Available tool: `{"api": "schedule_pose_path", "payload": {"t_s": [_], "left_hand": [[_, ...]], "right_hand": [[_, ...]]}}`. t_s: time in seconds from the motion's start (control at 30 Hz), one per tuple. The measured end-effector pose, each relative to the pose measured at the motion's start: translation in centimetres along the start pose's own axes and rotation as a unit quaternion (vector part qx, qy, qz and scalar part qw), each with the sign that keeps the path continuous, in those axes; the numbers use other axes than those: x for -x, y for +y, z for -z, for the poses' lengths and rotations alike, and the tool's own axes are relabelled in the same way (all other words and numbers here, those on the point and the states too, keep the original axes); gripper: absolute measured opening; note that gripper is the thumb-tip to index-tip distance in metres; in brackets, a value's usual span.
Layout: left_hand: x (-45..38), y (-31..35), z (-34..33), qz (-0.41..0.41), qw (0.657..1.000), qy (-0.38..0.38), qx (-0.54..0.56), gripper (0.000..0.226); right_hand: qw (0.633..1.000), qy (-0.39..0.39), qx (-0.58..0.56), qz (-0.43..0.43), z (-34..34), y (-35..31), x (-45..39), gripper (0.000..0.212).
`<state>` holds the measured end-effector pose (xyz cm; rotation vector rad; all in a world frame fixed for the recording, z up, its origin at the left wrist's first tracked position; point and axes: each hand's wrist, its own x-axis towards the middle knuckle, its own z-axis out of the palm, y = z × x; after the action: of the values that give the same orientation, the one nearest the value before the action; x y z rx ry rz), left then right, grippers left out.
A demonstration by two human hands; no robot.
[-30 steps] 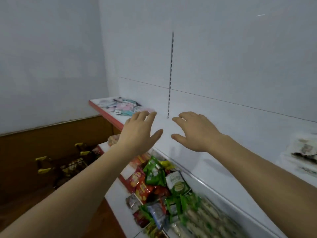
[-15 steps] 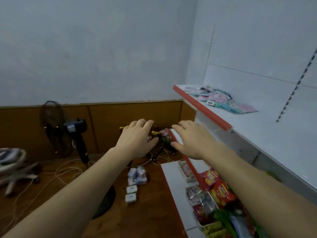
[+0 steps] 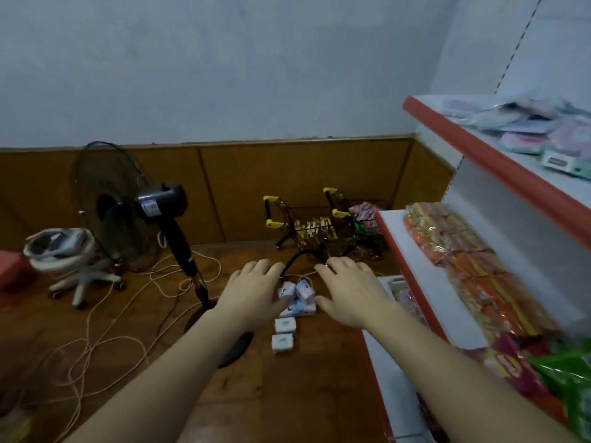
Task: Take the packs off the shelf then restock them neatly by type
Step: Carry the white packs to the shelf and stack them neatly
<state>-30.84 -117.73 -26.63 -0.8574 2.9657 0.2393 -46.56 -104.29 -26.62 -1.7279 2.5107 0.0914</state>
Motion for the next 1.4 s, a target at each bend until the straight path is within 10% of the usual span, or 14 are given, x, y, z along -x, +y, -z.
{"api": "schedule_pose_path", "payload": {"t_s": [0.63, 1.4], "left_hand": [[-24.7, -14.2, -27.9, 0.108, 0.976, -0.172, 0.079, 0.072], [-35.3, -23.5, -81.6, 0.099, 0.953, -0.268, 0.099, 0.099]], "right_hand": [[0.980, -0.197, -0.009, 0.036, -26.9, 6.0, -30.8, 0.065], [0.961, -0.257, -0.014, 0.098, -80.9, 7.9, -47.9, 0.077]]}}
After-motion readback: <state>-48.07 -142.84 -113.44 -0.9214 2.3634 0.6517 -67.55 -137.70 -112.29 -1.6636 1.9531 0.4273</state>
